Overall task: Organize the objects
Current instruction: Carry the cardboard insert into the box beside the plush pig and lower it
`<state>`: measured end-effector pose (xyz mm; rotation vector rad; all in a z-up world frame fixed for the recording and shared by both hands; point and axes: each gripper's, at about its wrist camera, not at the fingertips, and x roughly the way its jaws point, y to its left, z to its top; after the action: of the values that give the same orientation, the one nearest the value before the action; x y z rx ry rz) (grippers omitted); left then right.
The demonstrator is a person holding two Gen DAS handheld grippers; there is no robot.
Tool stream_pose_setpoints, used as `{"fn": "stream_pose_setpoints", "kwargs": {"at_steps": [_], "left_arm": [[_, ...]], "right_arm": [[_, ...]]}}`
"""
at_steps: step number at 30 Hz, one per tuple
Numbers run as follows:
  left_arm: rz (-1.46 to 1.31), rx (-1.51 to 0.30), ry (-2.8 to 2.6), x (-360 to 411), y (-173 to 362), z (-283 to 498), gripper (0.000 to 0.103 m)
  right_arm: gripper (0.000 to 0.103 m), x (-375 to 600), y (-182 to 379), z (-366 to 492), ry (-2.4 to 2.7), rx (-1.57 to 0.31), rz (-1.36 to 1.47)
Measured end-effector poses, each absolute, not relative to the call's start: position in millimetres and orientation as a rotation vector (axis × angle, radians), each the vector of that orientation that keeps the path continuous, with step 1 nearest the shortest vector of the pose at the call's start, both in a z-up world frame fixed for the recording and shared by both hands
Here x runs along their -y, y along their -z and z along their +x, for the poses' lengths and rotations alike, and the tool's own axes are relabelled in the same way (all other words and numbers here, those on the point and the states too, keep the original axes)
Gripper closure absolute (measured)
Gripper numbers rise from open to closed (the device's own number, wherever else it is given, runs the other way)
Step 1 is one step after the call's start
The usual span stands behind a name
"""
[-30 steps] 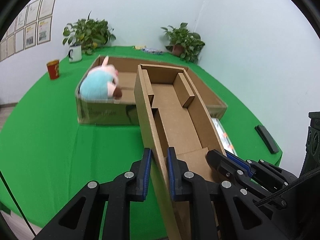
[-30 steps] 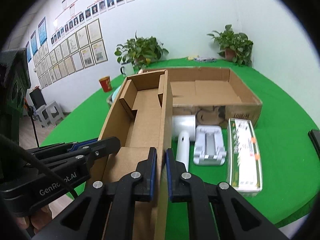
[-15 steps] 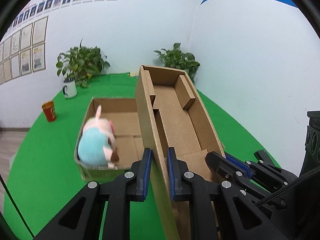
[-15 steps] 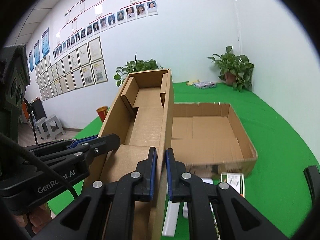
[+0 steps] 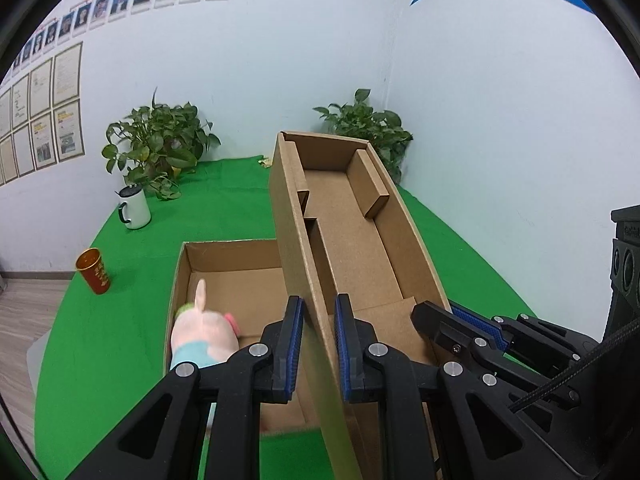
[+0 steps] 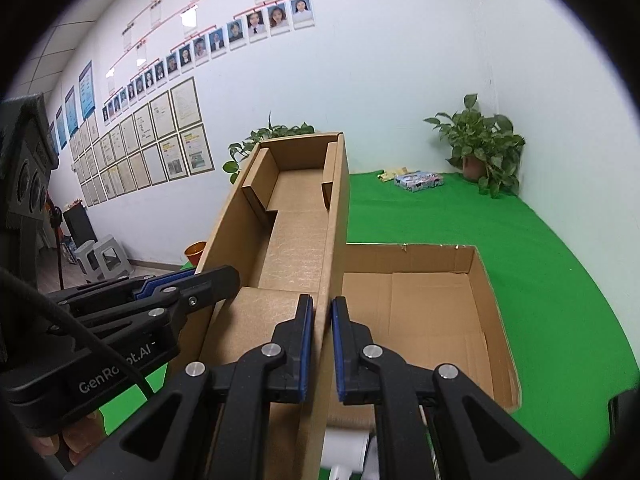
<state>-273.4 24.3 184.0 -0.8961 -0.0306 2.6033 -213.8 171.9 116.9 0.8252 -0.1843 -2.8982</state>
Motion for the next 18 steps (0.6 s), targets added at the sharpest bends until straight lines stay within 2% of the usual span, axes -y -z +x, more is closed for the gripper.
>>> {"fn": "stream_pose_setpoints", "kwargs": {"at_steps": [8, 18], "left_arm": [[-1.039, 0.011, -2.563, -39.0, -163.7, -351.4, 0.09], [-1.219, -0.03, -2.553, -38.0, -82.5, -408.2, 0.091]], "right_arm": [[0.094, -181.5, -94.1, -267.7, 2.862, 0.236, 0.965], [0.094, -178.2, -40.6, -316.1, 2.777, 0.292, 1.104]]}}
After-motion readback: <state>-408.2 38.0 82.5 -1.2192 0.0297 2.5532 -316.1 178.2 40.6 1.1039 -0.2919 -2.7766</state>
